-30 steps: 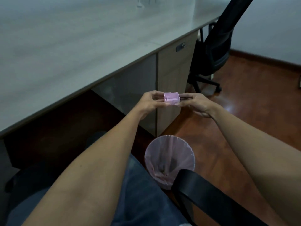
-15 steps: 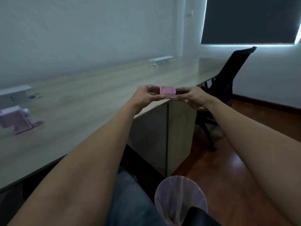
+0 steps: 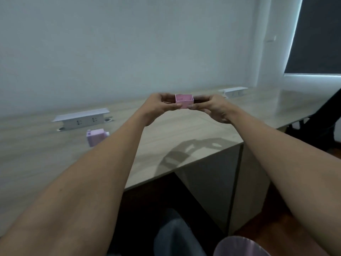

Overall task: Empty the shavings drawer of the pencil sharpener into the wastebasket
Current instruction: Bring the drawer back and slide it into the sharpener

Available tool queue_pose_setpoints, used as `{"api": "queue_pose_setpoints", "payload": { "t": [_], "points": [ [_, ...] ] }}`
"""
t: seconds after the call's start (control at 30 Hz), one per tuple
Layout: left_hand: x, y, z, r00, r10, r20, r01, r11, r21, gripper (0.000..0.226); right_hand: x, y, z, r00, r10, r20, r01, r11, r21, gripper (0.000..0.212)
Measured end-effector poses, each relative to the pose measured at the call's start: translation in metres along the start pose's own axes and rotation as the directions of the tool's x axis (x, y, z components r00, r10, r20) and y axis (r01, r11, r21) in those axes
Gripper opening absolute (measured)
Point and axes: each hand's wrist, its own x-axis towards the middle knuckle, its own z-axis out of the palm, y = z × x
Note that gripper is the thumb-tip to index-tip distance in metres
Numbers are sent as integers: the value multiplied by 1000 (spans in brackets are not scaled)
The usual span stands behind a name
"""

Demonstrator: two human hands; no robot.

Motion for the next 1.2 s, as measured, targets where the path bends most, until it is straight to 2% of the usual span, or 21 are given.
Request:
{"api": "queue_pose_setpoints", "payload": {
  "t": [0.1,0.27,0.47,0.73,1.0,1.2],
  "points": [
    [-16,-7,-42,997,-23,-79,25,999,28,40,29,-2,39,995,-22,98,22,1000,1,40],
    [-51,-13,-99,977,-71,-201,89,993,82,39,72,0,104,975,-31,219,33,999,-5,43],
    [-88,-35,-160,938,-97,-334,145,982,124,43,110,16,178,948,-25,316,20,1000,22,46],
    [-124,-64,-206,900,-173,-400,218,973,70,46,133,49,241,941,8,337,-34,997,73,44],
    [-158,-107,-246,818,-232,-526,268,963,-8,44,141,84,250,963,55,263,-44,998,-47,53],
    [-187,-138,-253,780,-323,-535,351,935,-53,47,142,105,253,957,88,275,-59,992,-115,61]
  ]
}}
